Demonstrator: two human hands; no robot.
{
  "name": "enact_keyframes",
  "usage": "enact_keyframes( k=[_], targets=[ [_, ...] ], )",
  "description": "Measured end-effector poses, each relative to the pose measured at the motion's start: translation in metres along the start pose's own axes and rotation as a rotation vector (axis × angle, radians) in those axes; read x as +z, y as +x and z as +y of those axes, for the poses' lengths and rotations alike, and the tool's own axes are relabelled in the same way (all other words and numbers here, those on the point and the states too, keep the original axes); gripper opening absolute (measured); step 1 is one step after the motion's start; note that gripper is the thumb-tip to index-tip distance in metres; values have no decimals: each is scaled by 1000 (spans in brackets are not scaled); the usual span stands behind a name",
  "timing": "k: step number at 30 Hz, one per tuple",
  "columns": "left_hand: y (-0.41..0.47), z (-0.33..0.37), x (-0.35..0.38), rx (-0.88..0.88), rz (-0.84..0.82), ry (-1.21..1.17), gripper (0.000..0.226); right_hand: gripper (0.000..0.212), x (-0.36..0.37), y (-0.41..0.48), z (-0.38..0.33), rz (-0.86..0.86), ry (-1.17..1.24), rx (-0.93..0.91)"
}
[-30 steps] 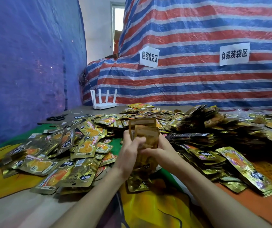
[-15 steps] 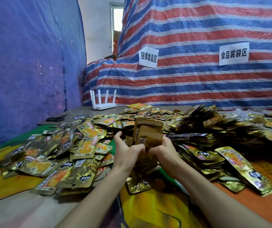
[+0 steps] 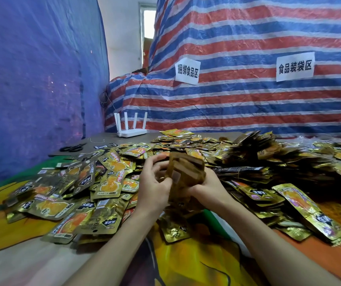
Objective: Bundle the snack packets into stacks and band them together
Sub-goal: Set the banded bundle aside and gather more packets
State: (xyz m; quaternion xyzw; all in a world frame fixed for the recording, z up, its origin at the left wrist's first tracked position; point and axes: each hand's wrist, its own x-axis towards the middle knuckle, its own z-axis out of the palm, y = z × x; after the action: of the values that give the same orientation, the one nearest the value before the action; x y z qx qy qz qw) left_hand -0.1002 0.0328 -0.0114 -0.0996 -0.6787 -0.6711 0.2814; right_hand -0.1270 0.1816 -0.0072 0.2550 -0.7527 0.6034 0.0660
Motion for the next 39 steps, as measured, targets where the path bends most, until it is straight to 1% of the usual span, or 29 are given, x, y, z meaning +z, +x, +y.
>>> enact_keyframes(
  k=[2, 4, 6, 8, 10, 12, 14, 17, 20, 23, 26, 29, 31, 33, 36, 39],
  targets=[
    [-3, 4, 2, 43, -46, -57, 46, 68, 4, -2, -3, 2, 74, 3],
    [-3, 3, 4, -11, -114, -109, 48, 70, 10, -4, -4, 75, 162, 20],
    [-6, -1, 8, -124, -214, -96, 48, 69, 15, -6, -1, 163, 227, 27],
    [-9, -6, 13, -207, -284, -13, 46, 66, 20, -6, 1, 234, 302, 36],
    [-10, -9, 16, -217, -293, 34, 40, 62, 19, -4, 2, 285, 371, 37],
    [-9, -12, 17, -214, -305, 6, 37, 60, 18, -4, 1, 305, 444, 17],
    [-9, -14, 15, -170, -303, 40, 47, 59, 18, -5, 1, 308, 516, -2],
    [-7, -13, 13, -61, -209, 155, 59, 55, 19, -8, 2, 303, 556, 5],
    [-6, -11, 10, -45, -139, 160, 61, 60, 24, -6, -3, 333, 480, 2],
    [-3, -13, 7, -57, -119, 137, 57, 59, 27, -4, -6, 332, 414, 39],
    [-2, -14, 6, -53, -194, 85, 54, 56, 28, -3, -8, 269, 413, 95],
    [-2, -14, 7, -23, -346, 84, 65, 52, 28, -2, -9, 231, 479, 115],
    [-3, -13, 10, -22, -415, 98, 70, 49, 26, -2, -11, 192, 519, 119],
    [-5, -14, 12, -46, -403, 99, 59, 45, 24, -2, -14, 202, 522, 90],
    [-7, -12, 15, -84, -291, 108, 35, 33, 17, -2, -16, 293, 460, -75],
    [-6, -11, 12, -148, -236, 60, 21, 12, 8, -4, -18, 232, 337, -230]
  ],
)
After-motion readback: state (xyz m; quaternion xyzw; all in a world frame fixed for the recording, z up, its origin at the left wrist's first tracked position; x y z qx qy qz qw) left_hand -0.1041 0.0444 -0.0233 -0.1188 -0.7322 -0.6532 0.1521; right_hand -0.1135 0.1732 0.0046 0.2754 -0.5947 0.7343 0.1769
